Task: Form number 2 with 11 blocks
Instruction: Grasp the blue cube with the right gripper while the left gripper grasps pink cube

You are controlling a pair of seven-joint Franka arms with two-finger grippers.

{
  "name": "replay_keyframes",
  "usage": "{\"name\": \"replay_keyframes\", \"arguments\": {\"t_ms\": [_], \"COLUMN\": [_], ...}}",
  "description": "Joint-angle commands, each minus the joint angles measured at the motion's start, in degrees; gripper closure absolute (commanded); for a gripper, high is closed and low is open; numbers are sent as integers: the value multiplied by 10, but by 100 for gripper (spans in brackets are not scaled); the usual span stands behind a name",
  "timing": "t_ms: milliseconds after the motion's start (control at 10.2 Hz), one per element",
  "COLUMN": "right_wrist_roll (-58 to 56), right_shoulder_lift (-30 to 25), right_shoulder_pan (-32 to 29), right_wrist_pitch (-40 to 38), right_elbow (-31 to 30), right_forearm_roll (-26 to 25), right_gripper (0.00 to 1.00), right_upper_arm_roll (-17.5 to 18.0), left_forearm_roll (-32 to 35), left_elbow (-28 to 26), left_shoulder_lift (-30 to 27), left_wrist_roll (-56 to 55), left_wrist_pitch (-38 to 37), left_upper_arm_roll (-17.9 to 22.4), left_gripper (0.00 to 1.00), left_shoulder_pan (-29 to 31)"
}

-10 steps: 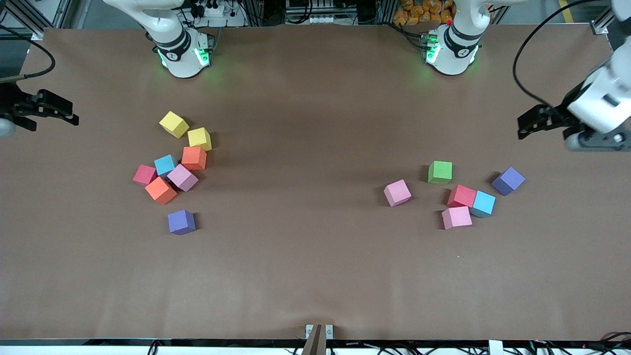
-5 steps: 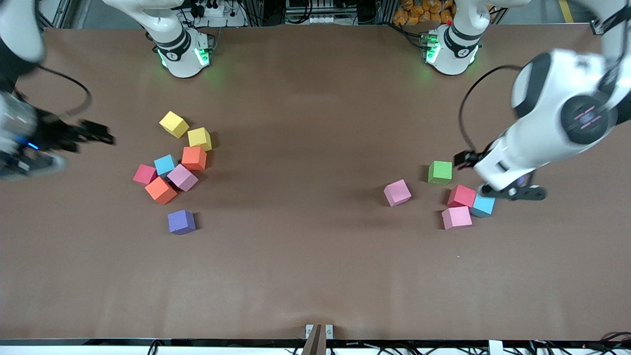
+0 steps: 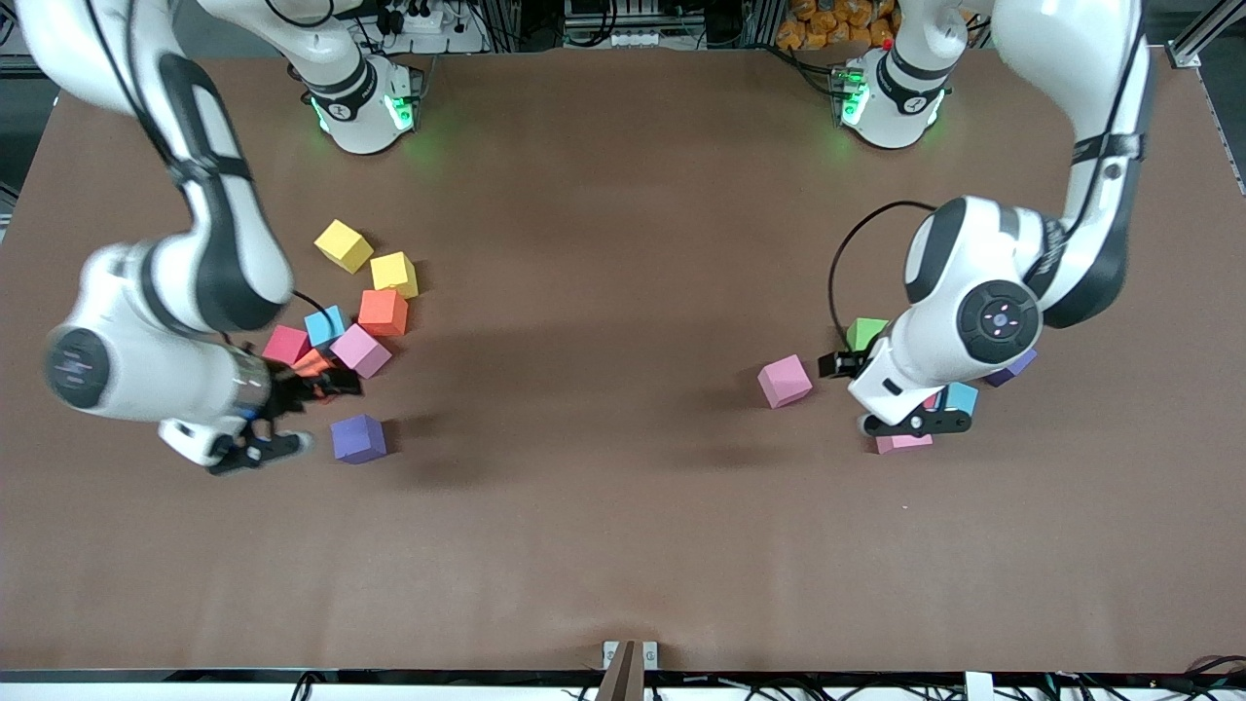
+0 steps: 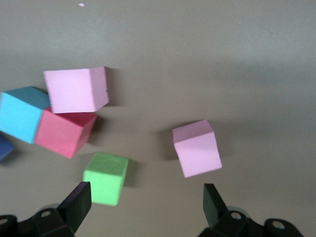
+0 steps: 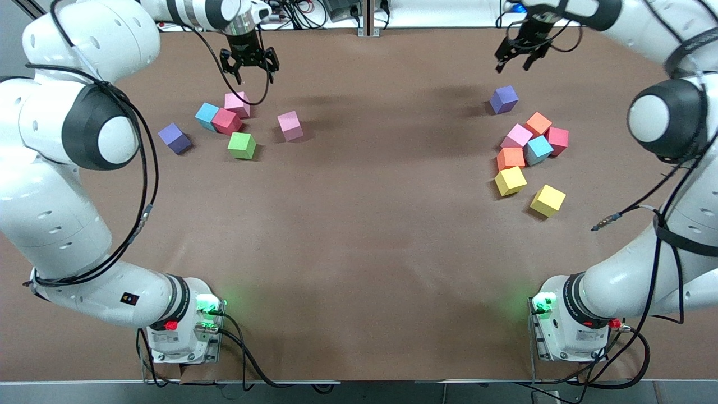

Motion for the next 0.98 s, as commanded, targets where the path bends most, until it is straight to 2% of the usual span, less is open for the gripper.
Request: {"name": "replay_keyframes", "arguments": {"t_ms": [0,587,881], "right_wrist_roll": [-50,-60,-59], "right_shoulder_lift": [53,80,79], "right_shoulder_pan": [-5,-26,-28], "right_wrist_pitch": [47,116,172], "right_elbow": [18,-16,-57], "right_forearm_roll": [1,-11,-9], "right_gripper": [0,0,0], "right_upper_arm_roll": [-1,-4,-3], "left_forearm_roll": [-10,-11,-14], "left_elbow": [-57,-74,-81], "left_shoulder_lift": [1,52,70], "left_wrist_roll": [-67,-152,-157], "left_wrist_pitch": [64,137,170], "left_upper_arm_roll": [8,5,4], "left_gripper": [0,0,0], "left_shoulder_pan": [-42,-59,-60]}}
